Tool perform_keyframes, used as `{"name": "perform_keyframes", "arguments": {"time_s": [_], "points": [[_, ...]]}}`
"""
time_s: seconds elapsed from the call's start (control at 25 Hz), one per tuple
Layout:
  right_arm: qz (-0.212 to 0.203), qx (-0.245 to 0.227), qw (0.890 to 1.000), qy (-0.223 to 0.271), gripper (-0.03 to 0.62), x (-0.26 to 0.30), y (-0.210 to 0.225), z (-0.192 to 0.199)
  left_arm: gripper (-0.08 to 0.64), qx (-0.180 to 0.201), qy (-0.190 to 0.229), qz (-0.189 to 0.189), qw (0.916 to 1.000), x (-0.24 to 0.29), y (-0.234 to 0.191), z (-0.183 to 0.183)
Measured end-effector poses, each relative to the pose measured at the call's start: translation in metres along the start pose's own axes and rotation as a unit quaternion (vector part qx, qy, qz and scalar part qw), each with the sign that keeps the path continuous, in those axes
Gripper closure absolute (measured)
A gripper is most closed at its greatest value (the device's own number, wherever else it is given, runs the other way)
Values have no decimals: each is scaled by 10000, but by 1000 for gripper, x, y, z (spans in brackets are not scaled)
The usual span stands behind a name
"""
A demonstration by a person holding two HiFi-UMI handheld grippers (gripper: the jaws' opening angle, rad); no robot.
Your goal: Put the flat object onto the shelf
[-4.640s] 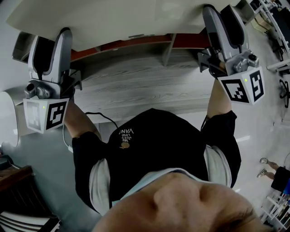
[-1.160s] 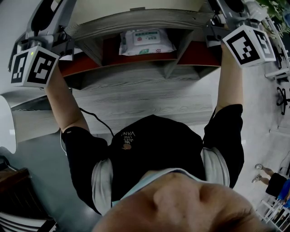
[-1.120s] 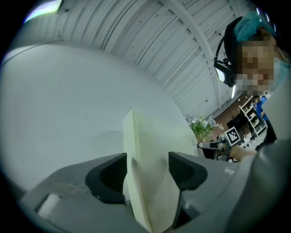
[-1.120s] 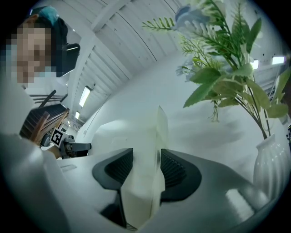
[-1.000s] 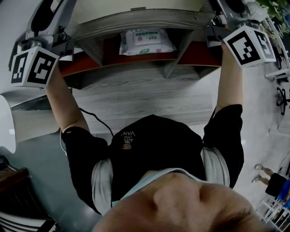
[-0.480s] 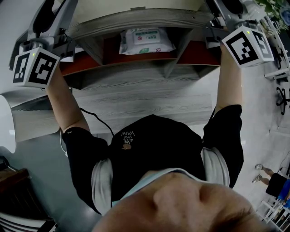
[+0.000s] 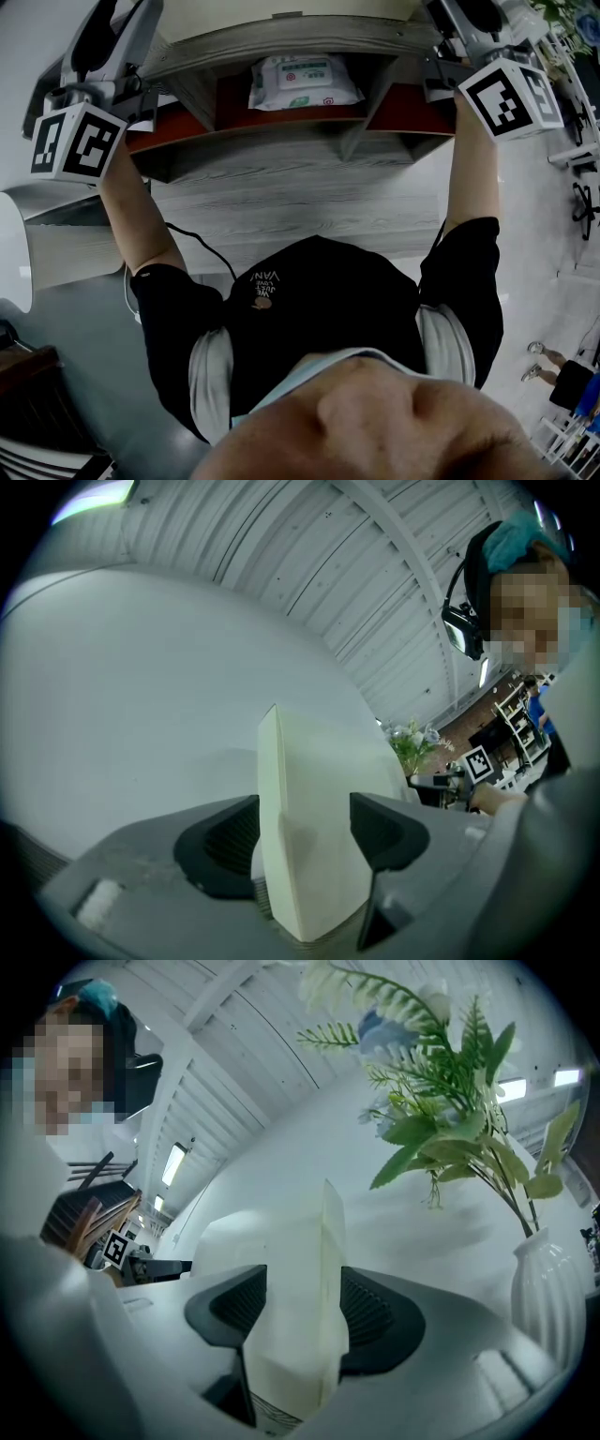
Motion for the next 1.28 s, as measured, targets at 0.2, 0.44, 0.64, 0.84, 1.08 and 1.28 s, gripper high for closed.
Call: {"name": "perform_keyframes", "arguments": {"time_s": [0.2,0.44,0.64,0.84,1.08,1.28], "points": [[-65,113,9999,-18,354,-3,-4,4,264,-26,-15,8,10000,-4,4,1],[-114,174,9998,25,354,-8,-10,4,264,-50,-25,-15,10000,-13,8,2],[-16,193,9998,-59,354,-17,-12,9,264,-119,-25,-20,9999,-21,12,9],[-23,252,9997,-46,354,-24,-16,11,265,-166,-55,14,9998,-26,21,17],[-53,208,9998,-20,354,-36,-25,10,296,-139,-39,34,9999,-34,32,19],[-39,160,9999,28,419,-45,-33,10,349,-111,65,-65,9999,-44,36,18]]}}
Point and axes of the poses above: the fingertips, and each gripper's own axes: x forward along the fingers, y to its right, z out of its underside, the point moved 2 cm from there along -x, backward along the fingers, and after that the axes turned 4 degrees about -z, right-handed, at the moved point
